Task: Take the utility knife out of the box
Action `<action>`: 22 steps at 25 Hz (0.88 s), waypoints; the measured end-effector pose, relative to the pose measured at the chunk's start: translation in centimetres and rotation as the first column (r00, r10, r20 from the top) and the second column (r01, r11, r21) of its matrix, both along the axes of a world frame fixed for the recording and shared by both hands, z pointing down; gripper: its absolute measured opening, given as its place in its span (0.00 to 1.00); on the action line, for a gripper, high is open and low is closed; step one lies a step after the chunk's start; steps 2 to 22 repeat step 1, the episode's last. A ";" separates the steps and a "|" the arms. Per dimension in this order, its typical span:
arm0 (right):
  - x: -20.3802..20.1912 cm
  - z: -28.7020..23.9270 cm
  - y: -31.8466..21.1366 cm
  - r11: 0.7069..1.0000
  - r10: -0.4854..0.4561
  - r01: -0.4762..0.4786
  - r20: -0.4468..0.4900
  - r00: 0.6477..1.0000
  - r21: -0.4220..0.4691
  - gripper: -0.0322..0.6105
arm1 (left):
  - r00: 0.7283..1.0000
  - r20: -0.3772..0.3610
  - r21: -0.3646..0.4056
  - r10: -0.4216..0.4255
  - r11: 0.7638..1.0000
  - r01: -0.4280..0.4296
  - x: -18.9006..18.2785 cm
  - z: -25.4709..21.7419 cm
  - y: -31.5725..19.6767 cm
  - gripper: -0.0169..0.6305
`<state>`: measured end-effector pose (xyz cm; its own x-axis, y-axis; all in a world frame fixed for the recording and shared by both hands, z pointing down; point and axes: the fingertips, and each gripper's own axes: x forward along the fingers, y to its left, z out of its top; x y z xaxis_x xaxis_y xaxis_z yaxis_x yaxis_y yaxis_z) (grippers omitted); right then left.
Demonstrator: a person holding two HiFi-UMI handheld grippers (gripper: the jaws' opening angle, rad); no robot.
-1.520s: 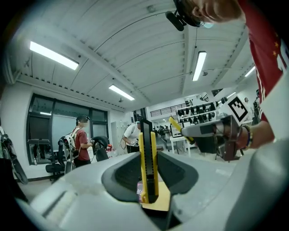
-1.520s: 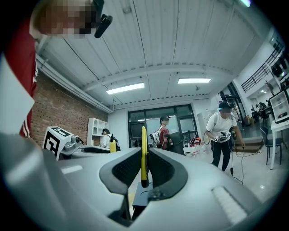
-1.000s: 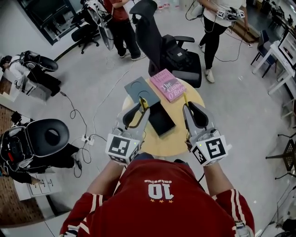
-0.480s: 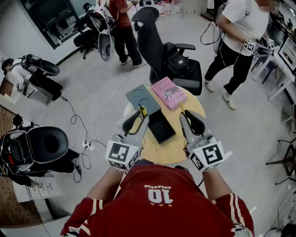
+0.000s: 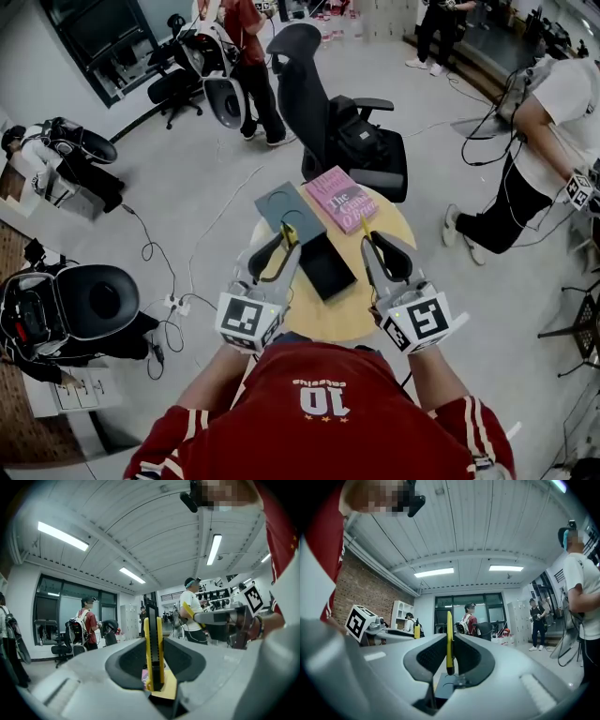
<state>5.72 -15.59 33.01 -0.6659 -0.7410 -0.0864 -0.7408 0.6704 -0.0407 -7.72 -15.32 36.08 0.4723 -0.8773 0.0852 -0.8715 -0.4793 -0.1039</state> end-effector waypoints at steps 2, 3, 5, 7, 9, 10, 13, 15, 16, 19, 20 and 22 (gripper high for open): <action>-0.1 0.0 0.0 1.000 -0.002 0.002 -0.001 1.000 0.000 0.12 | 1.000 -0.002 0.000 0.000 1.000 0.000 -0.1 0.0 -0.1 0.22; -0.1 0.0 0.0 1.000 -0.002 0.002 -0.001 1.000 0.000 0.12 | 1.000 -0.002 0.000 0.000 1.000 0.000 -0.1 0.0 -0.1 0.22; -0.1 0.0 0.0 1.000 -0.002 0.002 -0.001 1.000 0.000 0.12 | 1.000 -0.002 0.000 0.000 1.000 0.000 -0.1 0.0 -0.1 0.22; -0.1 0.0 0.0 1.000 -0.002 0.002 -0.001 1.000 0.000 0.12 | 1.000 -0.002 0.000 0.000 1.000 0.000 -0.1 0.0 -0.1 0.22; -0.1 0.0 0.0 1.000 -0.002 0.002 -0.001 1.000 0.000 0.12 | 1.000 -0.002 0.000 0.000 1.000 0.000 -0.1 0.0 -0.1 0.22; -0.1 0.0 0.0 1.000 -0.002 0.002 -0.001 1.000 0.000 0.12 | 1.000 -0.002 0.000 0.000 1.000 0.000 -0.1 0.0 -0.1 0.22; -0.1 0.0 0.0 1.000 -0.002 0.002 -0.001 1.000 0.000 0.12 | 1.000 -0.002 0.000 0.000 1.000 0.000 -0.1 0.0 -0.1 0.22; -0.1 0.0 0.0 1.000 -0.002 0.002 -0.001 1.000 0.000 0.12 | 1.000 -0.002 0.000 0.000 1.000 0.000 -0.1 0.0 -0.1 0.22; -0.1 0.0 0.0 1.000 -0.002 0.002 -0.001 1.000 0.000 0.12 | 1.000 -0.002 0.000 0.000 1.000 0.000 -0.1 0.0 -0.1 0.22; -0.1 0.0 0.0 1.000 -0.002 0.002 -0.001 1.000 0.000 0.12 | 1.000 -0.002 0.000 0.000 1.000 0.000 -0.1 0.0 -0.1 0.22; -0.1 0.0 0.0 1.000 -0.002 0.002 -0.001 1.000 0.000 0.12 | 1.000 -0.002 0.000 0.000 1.000 0.000 -0.1 0.0 -0.1 0.22; -0.1 0.0 0.0 1.000 -0.002 0.002 -0.001 1.000 0.000 0.12 | 1.000 -0.002 0.000 0.000 1.000 0.000 -0.1 0.0 -0.1 0.22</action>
